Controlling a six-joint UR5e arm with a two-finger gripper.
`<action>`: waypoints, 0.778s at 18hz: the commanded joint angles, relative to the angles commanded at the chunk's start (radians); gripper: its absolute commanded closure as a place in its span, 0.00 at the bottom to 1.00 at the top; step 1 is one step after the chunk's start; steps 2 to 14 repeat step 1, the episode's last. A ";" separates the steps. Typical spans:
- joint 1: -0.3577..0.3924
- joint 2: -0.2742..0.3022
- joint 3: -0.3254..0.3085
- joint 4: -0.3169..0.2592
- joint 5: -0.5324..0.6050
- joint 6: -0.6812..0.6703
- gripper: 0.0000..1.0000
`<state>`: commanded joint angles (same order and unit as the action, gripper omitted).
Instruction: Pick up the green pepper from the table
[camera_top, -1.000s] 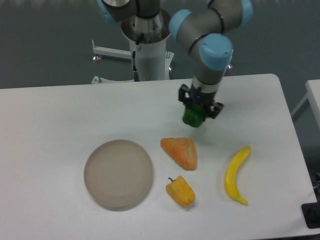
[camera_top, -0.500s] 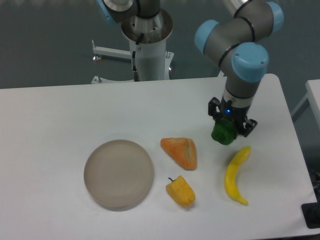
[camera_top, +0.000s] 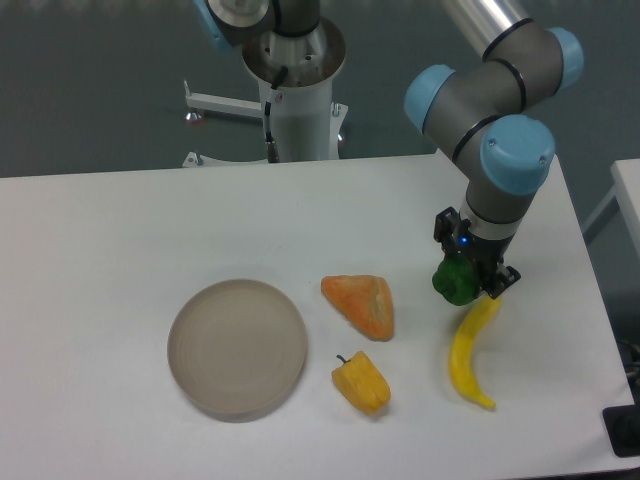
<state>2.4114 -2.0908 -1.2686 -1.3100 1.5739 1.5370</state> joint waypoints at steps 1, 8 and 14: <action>0.000 0.000 0.000 0.000 0.000 0.000 1.00; 0.000 0.000 0.000 0.000 0.000 0.000 1.00; 0.000 0.000 0.000 0.000 0.000 0.000 1.00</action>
